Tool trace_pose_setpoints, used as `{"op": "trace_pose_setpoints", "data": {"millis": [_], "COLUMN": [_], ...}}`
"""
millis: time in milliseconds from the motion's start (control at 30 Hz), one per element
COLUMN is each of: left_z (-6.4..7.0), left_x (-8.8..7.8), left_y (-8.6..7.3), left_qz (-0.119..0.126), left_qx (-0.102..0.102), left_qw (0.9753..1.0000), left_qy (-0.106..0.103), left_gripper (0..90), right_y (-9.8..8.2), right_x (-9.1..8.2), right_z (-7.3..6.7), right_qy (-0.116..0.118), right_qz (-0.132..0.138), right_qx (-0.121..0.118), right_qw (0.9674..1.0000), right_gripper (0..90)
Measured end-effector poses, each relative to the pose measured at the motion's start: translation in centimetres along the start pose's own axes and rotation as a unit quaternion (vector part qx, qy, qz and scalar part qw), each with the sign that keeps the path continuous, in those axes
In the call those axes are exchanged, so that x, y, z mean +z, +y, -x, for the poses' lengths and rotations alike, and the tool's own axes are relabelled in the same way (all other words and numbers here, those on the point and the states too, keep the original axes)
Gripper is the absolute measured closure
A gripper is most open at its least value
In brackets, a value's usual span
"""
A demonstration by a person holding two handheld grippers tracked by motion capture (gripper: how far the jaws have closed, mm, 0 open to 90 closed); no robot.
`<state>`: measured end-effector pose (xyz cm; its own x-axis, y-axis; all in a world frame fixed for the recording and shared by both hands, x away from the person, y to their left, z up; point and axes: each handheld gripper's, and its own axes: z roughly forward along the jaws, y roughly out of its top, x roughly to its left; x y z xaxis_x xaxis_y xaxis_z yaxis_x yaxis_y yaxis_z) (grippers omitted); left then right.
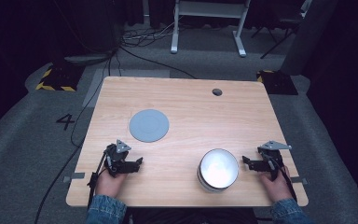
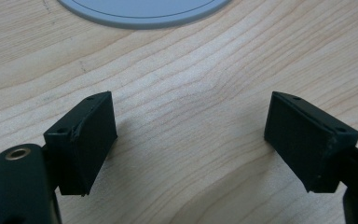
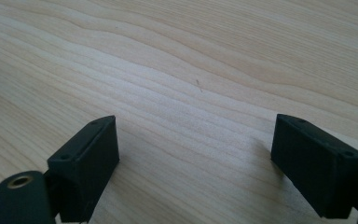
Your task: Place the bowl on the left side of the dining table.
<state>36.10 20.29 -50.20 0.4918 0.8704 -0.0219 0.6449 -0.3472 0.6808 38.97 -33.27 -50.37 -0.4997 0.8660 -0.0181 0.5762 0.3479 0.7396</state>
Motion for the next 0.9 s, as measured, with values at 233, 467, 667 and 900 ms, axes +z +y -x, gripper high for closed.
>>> {"op": "trace_pose_setpoints", "data": {"millis": [233,467,667,900], "left_z": [-0.01,0.07,0.32,0.10], "left_x": [-0.01,0.04,0.16,-0.10], "left_y": [0.00,-0.02,0.15,0.14], "left_qz": [-0.001,0.001,0.005,0.001], "left_qx": [0.001,-0.003,-0.022,-0.046], "left_qw": [1.0000,1.0000,0.9996,0.9987], "left_qy": [0.000,0.001,0.018,0.023], "left_gripper": [16.9,16.8,18.0,20.9], "right_y": [0.00,0.01,0.01,0.01], "right_x": [0.00,0.01,0.02,0.02], "right_z": [-0.02,-0.03,-0.03,-0.03], "right_qy": [0.001,0.001,0.001,0.001], "right_qz": [0.000,0.000,0.001,0.001], "right_qx": [0.001,0.002,0.002,0.002], "right_qw": [1.0000,1.0000,1.0000,1.0000], "right_gripper": [15.3,15.3,15.3,15.3]}}
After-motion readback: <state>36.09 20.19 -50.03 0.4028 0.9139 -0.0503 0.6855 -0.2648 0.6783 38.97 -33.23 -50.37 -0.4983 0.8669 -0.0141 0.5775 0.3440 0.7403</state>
